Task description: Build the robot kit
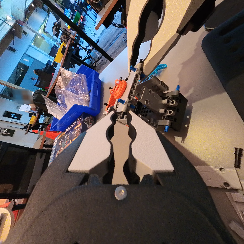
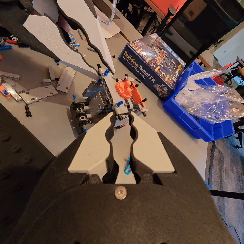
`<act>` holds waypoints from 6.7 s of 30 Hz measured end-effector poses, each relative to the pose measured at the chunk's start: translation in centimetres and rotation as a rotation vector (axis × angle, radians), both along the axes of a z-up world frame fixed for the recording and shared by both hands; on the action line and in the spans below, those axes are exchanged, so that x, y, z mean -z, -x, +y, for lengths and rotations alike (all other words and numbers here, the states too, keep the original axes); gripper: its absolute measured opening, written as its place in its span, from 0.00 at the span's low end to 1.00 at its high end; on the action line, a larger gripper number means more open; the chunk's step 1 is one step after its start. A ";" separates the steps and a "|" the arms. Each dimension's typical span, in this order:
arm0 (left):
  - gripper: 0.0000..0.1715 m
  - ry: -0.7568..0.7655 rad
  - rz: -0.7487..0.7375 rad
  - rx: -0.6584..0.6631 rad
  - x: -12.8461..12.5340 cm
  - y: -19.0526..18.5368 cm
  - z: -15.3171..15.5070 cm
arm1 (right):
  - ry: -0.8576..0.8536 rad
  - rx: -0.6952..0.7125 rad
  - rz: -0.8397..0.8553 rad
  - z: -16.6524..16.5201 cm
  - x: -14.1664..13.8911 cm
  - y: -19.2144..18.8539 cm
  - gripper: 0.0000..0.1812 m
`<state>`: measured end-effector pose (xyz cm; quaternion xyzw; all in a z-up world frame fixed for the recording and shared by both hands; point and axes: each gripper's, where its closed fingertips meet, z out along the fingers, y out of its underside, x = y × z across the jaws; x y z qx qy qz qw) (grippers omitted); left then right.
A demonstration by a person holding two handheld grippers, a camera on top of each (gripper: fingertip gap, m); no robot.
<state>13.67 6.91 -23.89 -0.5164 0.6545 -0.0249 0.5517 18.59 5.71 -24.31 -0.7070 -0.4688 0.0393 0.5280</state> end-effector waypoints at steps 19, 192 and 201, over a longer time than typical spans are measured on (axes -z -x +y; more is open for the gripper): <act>0.17 0.207 -0.031 0.065 1.6 1.4 -0.9 | 0.346 -0.073 0.237 -1.1 2.0 0.3 0.16; 0.00 0.732 -0.330 -0.242 1.1 18.4 -7.5 | 0.512 -0.604 -0.219 -8.3 5.8 16.8 0.15; 0.02 0.737 -0.351 -0.244 0.9 18.5 -7.4 | 0.572 -0.658 -0.285 -9.3 7.5 17.3 0.15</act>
